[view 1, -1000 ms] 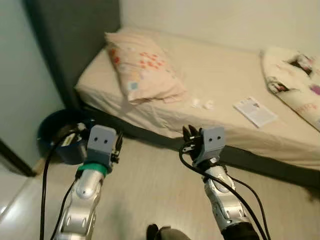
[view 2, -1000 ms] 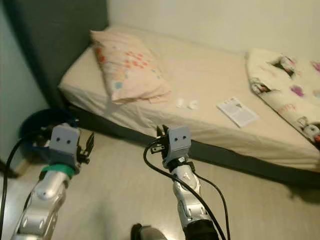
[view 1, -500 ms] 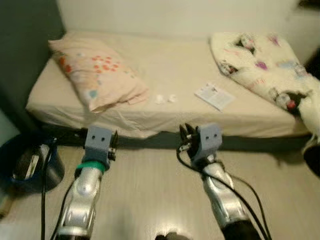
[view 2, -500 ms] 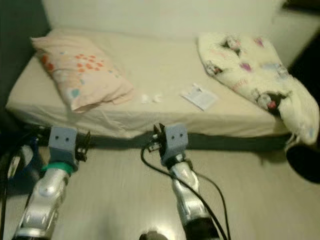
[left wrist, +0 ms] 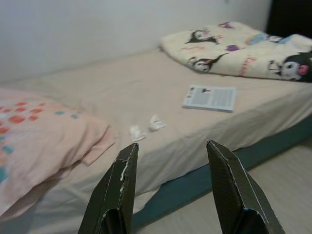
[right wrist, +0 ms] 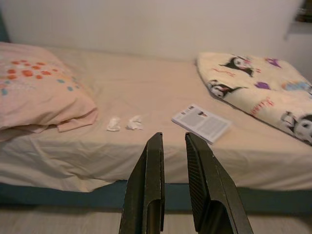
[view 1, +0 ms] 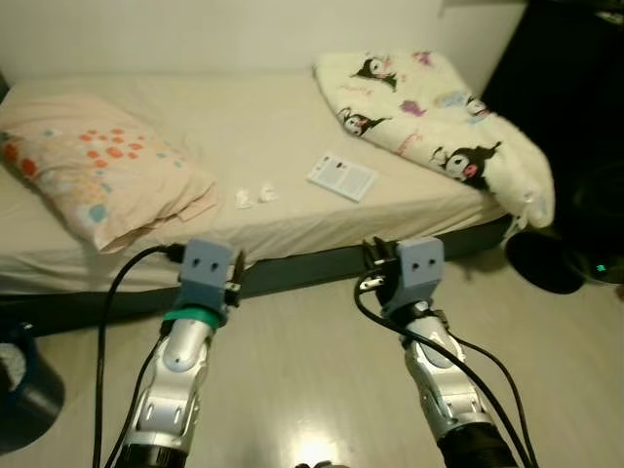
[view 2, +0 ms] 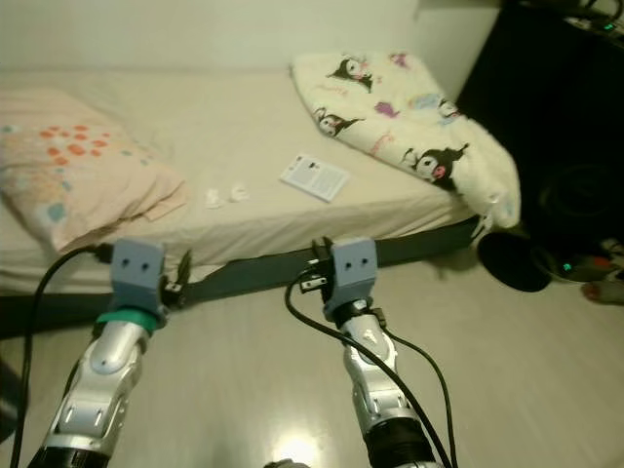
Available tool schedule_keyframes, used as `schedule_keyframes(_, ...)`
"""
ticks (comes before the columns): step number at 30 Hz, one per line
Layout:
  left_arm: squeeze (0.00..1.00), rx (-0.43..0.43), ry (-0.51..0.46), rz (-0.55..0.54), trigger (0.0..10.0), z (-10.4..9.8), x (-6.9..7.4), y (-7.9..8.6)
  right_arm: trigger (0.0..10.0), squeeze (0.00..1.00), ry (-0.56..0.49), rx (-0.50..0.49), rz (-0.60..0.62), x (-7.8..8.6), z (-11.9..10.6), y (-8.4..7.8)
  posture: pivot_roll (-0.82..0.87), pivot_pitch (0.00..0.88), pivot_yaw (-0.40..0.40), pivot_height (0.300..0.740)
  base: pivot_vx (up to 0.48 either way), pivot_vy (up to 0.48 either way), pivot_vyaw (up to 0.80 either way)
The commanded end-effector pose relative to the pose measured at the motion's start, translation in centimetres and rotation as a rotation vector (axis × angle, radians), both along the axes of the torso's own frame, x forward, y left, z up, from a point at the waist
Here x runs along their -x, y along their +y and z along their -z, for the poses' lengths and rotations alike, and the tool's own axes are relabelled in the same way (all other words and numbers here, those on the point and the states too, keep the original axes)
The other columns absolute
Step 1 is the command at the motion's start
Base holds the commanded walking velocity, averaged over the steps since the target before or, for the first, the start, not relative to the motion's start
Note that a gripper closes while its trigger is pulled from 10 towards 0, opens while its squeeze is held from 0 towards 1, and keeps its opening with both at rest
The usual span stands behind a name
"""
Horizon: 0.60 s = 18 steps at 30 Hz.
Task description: Clean up the room
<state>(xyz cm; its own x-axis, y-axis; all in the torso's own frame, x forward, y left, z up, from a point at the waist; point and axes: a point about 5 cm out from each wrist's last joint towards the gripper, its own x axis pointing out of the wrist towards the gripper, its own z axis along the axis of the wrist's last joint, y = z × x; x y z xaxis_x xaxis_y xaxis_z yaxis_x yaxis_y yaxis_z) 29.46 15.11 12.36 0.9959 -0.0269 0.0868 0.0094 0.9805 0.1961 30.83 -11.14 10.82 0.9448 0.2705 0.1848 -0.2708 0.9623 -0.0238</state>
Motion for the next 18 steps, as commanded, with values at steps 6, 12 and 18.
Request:
schedule_keyframes(6,0.00,0.003,0.020,0.001,10.0,0.65,0.11,0.02,10.0,0.00,0.009,-0.003,0.008,0.18,0.41,-0.10,-0.02,0.000,-0.026,0.708,0.000,0.000,-0.80)
schedule_keyframes(12,0.00,-0.005,0.025,0.002,10.0,0.84,0.24,0.20,10.0,0.00,0.011,0.000,0.014,0.17,0.47,-0.31,-0.02,0.000,-0.024,0.708,0.000,0.000,-0.80)
schedule_keyframes(18,0.00,-0.009,0.016,0.012,10.0,0.78,0.29,-0.05,10.0,0.00,0.011,-0.003,0.018,0.18,0.48,-0.32,-0.02,0.000,-0.025,0.708,0.000,0.000,-0.80)
